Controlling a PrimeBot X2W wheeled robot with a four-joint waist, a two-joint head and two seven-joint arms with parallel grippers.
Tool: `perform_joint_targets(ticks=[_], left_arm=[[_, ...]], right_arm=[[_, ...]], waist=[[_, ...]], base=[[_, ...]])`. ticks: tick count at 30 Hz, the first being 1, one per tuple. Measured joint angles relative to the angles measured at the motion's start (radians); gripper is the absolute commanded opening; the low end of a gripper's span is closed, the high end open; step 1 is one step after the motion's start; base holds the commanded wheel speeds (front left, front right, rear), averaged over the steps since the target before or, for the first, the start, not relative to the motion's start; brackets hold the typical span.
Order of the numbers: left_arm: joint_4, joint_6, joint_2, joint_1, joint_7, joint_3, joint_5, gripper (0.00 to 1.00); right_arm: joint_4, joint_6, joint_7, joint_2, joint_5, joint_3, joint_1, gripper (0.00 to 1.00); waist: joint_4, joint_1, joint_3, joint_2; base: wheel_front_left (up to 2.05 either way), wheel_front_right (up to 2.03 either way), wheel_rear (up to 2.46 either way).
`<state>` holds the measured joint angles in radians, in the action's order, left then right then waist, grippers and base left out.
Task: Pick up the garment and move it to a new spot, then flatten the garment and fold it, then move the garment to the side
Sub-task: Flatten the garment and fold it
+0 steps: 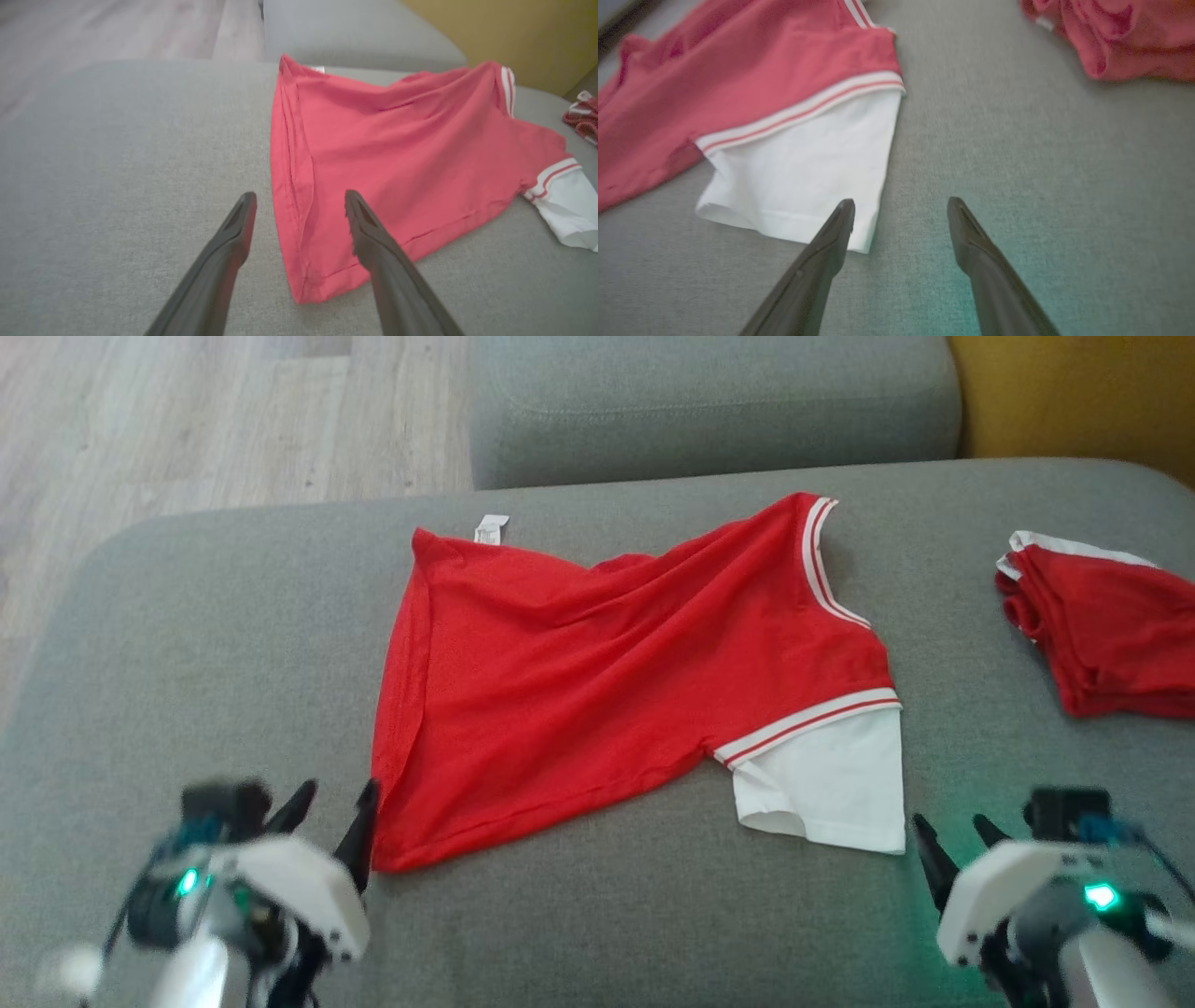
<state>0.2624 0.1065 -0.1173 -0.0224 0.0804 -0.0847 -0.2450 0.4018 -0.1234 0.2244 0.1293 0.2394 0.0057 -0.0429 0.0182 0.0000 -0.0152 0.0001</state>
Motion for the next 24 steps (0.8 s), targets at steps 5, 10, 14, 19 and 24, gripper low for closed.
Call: perform_joint_targets(ticks=[5, 10, 14, 19, 24], left_arm=[[0.038, 0.017, -0.036, -0.121, 0.261, -0.044, -0.135, 1.0], [0.104, 0.018, -0.096, -0.209, 0.41, -0.163, -0.275, 1.0], [0.16, 0.018, -0.141, -0.265, 0.474, -0.278, -0.41, 1.0], [0.242, 0.021, -0.217, -0.3, 0.508, -0.368, -0.508, 1.0], [0.296, 0.021, -0.239, -0.328, 0.509, -0.393, -0.534, 1.0]], right_arm=[[0.079, 0.0, 0.172, 0.007, 0.05, 0.005, -0.113, 1.0], [0.147, 0.0, 0.283, 0.007, 0.104, 0.045, -0.173, 1.0], [0.157, 0.0, 0.338, 0.007, 0.119, 0.05, -0.193, 1.0], [0.162, 0.0, 0.352, 0.004, 0.124, 0.064, -0.205, 1.0], [0.167, 0.0, 0.352, 0.002, 0.155, 0.08, -0.212, 1.0]], waist=[[0.01, 0.0, 0.027, 0.0], [0.026, 0.0, 0.055, 0.0], [0.029, 0.0, 0.067, 0.0], [0.013, 0.0, 0.073, 0.0], [0.006, 0.0, 0.081, 0.0]], base=[[0.0, 0.0, 0.0], [0.0, 0.0, 0.0], [0.0, 0.0, 0.0], [0.0, 0.0, 0.0], [0.0, 0.0, 0.0]])
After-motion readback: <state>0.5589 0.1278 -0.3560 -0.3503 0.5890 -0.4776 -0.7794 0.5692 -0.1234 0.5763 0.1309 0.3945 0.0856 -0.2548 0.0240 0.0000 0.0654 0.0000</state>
